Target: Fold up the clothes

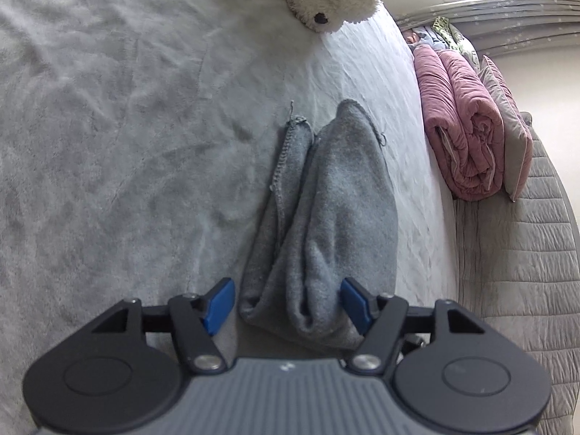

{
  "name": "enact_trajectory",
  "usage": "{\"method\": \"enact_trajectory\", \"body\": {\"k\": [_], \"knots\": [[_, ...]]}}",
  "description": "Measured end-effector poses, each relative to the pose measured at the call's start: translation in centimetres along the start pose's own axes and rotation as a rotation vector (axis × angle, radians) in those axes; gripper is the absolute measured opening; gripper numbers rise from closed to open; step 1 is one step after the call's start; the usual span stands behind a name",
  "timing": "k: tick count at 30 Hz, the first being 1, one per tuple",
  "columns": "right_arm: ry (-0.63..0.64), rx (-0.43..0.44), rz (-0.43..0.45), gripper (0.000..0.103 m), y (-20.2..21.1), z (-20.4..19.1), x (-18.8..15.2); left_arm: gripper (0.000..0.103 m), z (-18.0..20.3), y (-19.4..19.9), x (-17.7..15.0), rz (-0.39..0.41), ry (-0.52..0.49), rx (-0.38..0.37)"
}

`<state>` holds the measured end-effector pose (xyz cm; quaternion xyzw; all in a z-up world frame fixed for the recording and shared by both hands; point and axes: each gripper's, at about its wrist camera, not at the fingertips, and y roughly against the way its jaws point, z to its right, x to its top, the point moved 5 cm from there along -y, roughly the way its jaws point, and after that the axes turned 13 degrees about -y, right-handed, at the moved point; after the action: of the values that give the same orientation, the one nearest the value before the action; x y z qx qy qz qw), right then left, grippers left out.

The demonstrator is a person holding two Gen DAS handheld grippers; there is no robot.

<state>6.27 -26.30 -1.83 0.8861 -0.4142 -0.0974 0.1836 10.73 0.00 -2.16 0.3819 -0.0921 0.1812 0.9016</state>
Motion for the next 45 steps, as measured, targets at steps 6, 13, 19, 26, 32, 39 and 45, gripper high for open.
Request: {"method": "enact_trajectory", "body": {"k": [6,13,19,26,32,39,45], "knots": [[0.031,0.011,0.053,0.067,0.0,0.1,-1.5,0.063,-0.2,-0.2,0.1,0.003,-0.002,0.012],[0.161,-0.027,0.122,0.087,-1.6,-1.4,-4.1,0.052,-0.7,-0.1,0.2,0.015,0.013,0.017],[0.098,-0.045,0.110,0.051,-2.2,-0.6,-4.2,0.052,-1.4,0.1,0.3,0.009,0.054,-0.009],[0.005,-0.024,0.094,0.045,-0.9,-1.3,-4.0,0.062,-1.5,0.7,-0.1,0.009,0.106,-0.092],[-0.043,-0.018,0.071,0.045,-0.6,-1.6,-3.7,0.068,-1.7,0.4,-0.4,0.033,0.172,-0.145],[-0.091,-0.004,0.053,0.045,-0.4,-1.4,-3.4,0.074,-0.9,-0.7,-0.3,0.058,0.168,-0.179],[-0.079,-0.020,0.050,0.045,-0.5,-1.0,-3.6,0.074,-1.0,-1.0,0.3,0.100,0.191,-0.176]]}}
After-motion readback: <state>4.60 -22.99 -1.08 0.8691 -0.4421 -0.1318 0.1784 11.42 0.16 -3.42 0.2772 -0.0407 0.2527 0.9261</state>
